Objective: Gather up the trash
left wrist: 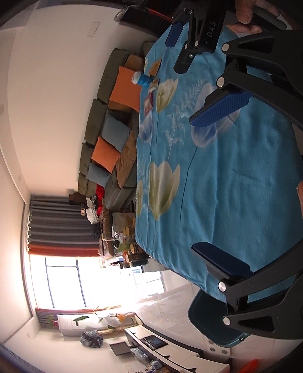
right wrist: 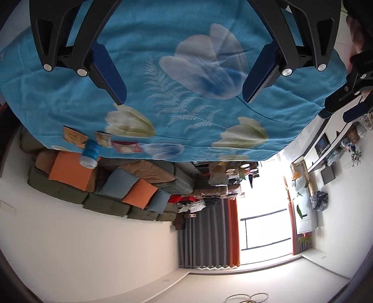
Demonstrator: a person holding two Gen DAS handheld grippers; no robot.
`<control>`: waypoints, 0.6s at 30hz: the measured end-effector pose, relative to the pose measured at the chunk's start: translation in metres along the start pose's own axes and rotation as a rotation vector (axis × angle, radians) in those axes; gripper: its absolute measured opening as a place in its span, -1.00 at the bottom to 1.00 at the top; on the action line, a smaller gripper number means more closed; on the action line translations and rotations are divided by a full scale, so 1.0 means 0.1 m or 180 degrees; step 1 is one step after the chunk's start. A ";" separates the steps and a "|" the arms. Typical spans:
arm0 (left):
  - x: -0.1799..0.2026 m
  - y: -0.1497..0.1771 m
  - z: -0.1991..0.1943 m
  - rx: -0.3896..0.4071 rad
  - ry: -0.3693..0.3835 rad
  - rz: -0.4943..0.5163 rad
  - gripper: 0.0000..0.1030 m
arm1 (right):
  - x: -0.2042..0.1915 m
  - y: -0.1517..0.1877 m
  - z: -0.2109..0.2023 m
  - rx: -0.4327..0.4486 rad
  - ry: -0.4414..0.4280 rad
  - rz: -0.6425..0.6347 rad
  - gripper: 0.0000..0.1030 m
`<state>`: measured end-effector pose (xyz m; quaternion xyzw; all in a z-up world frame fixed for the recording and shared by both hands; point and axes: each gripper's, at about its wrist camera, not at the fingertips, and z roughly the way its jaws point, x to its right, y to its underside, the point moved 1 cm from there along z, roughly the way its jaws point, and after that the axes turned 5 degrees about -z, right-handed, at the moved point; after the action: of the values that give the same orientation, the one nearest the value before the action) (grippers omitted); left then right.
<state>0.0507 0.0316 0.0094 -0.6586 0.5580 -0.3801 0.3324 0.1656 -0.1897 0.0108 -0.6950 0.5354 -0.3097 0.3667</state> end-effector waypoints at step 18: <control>0.24 0.45 -0.54 0.0203 0.0132 0.0181 0.89 | 0.20 0.58 -0.48 0.0152 0.0426 0.0249 0.87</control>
<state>-0.0157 0.0003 0.0004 -0.6235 0.5708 -0.4016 0.3522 0.1013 -0.2272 -0.0115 -0.6423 0.5780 -0.3535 0.3584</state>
